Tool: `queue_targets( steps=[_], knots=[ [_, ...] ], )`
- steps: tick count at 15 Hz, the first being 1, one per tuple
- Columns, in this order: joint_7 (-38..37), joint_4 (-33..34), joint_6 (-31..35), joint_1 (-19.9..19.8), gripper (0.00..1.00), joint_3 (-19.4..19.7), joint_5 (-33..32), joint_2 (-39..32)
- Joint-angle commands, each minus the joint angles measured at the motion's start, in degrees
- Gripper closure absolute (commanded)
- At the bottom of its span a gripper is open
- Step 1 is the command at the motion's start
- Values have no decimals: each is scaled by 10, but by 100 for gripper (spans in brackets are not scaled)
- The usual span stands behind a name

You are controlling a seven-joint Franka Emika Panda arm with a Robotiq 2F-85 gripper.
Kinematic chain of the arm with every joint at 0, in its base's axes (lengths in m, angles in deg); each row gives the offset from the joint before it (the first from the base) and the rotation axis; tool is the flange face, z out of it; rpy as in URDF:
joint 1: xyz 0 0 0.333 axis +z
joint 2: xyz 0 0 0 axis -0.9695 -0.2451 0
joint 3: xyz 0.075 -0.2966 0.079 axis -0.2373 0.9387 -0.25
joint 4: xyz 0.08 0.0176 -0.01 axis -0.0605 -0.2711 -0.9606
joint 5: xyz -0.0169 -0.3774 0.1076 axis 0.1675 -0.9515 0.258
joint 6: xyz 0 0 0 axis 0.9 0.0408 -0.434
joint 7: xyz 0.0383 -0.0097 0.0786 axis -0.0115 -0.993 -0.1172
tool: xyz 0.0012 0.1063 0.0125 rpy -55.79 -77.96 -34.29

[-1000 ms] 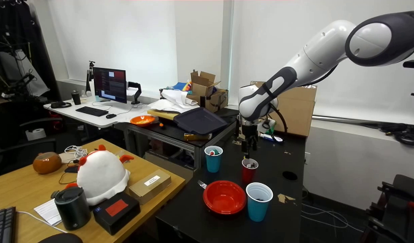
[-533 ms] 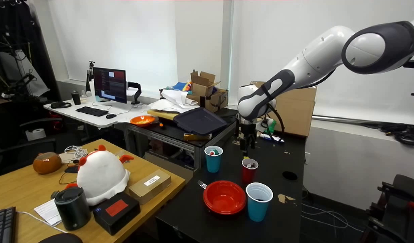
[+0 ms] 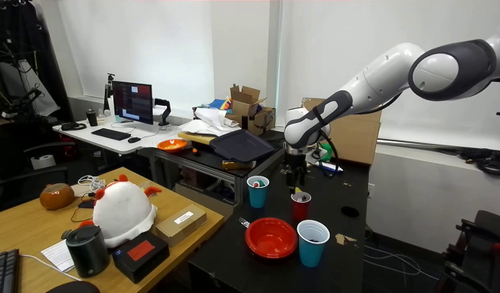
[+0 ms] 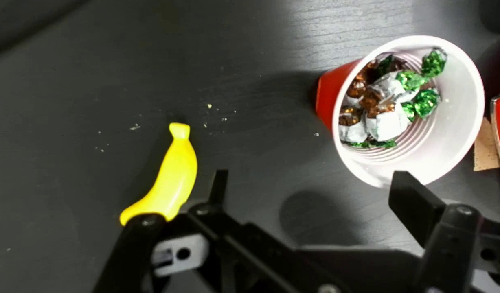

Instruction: Pour the contents in the red cup into the red bowl

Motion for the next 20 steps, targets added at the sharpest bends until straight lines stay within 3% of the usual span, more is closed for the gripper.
queue_targets(
  steps=[1, 8, 20],
  knots=[
    [22, 39, -30, -11, 0, -16, 13, -15],
    [56, 39, -33, -27, 0, -33, 26, -10],
    [177, 31, -84, -65, 0, -59, 43, -4]
  ],
)
